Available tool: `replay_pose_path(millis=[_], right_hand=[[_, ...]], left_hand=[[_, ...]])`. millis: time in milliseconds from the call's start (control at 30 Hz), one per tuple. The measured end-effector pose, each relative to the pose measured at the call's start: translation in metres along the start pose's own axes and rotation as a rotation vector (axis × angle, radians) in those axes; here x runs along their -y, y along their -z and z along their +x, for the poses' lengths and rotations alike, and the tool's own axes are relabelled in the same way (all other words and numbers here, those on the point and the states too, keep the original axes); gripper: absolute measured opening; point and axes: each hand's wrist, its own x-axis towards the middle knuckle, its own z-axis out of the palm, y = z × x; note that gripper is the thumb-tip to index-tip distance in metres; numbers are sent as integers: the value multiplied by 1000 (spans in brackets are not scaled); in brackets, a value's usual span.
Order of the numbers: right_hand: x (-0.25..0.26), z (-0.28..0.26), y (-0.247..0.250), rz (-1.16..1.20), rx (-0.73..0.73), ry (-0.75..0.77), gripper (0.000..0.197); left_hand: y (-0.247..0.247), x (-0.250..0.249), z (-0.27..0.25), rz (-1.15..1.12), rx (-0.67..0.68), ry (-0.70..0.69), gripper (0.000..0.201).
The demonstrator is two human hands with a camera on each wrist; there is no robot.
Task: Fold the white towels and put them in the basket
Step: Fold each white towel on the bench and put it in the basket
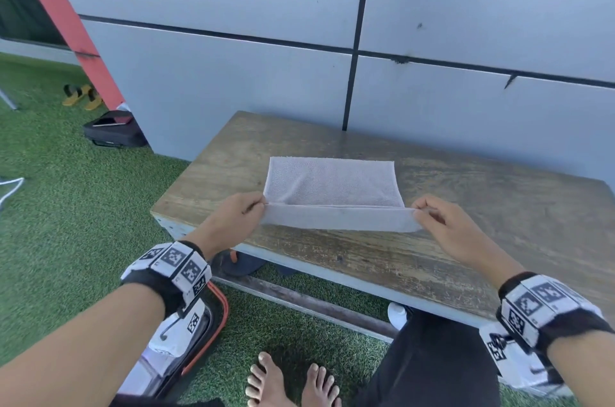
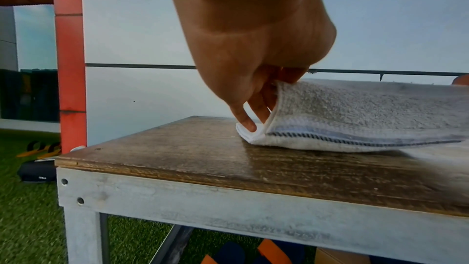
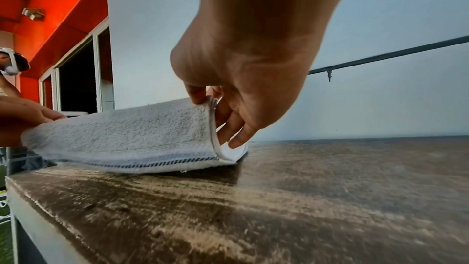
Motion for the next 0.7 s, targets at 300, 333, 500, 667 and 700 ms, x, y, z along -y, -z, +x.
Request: replay_pose_path(millis=[300,333,500,667,700], right_hand=[[10,9,14,66,272,-232,17],[10,11,13,63,283,-248,17],[-2,34,1,-67,95,-233,21],[-17,60,-20,-249,-114,-219,20],[-19,65,-24,-255,-140,-225,19]], left_hand=[[8,13,-6,59,234,57,36],[9,15,-5,72,254,65,36],[9,17,21,96,177,56,33],[-2,11,56,131,-13,69,24],[-5,10,60,138,-38,80,26]])
